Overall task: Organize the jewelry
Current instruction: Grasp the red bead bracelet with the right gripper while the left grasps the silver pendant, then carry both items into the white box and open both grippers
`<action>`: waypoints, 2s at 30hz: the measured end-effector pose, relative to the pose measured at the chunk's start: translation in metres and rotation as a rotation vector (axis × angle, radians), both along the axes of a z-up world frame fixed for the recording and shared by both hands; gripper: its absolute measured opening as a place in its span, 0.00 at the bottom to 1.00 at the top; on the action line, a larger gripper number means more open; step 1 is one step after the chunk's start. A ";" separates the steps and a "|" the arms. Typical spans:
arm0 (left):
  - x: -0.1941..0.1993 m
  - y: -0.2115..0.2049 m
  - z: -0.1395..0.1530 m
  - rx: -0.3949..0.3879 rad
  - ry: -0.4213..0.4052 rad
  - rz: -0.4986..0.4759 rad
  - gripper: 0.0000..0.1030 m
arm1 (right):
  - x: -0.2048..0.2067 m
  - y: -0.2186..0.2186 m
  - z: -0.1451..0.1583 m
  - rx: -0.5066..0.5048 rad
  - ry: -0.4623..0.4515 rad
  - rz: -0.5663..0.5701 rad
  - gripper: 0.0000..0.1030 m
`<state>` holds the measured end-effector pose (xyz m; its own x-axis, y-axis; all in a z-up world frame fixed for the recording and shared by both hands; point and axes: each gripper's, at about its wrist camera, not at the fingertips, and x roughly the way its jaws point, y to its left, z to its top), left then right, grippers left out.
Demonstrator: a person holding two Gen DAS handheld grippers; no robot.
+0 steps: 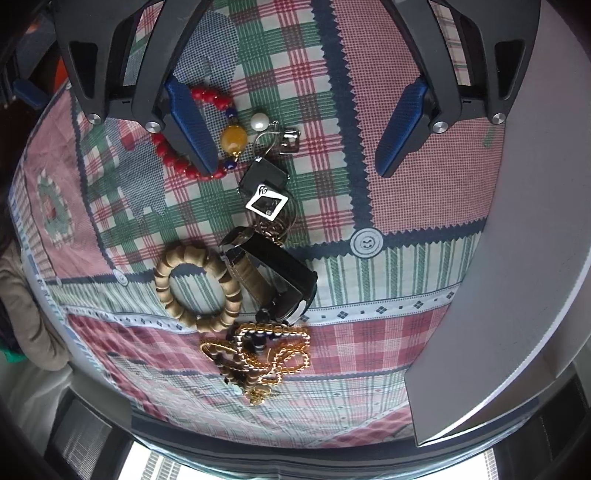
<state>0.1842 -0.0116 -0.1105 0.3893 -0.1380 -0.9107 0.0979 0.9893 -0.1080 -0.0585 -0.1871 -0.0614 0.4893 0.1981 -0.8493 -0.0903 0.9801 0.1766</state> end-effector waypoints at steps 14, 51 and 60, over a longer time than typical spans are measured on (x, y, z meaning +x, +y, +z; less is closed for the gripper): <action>-0.024 0.030 -0.003 -0.056 0.006 0.029 0.24 | 0.005 -0.001 -0.001 0.003 0.010 0.013 0.89; -0.143 0.165 0.148 -0.242 -0.196 0.266 0.24 | 0.141 0.145 0.084 0.223 -0.003 0.391 0.17; -0.153 0.264 0.159 -0.046 -0.259 0.536 0.24 | 0.164 0.250 0.158 0.352 -0.102 0.602 0.17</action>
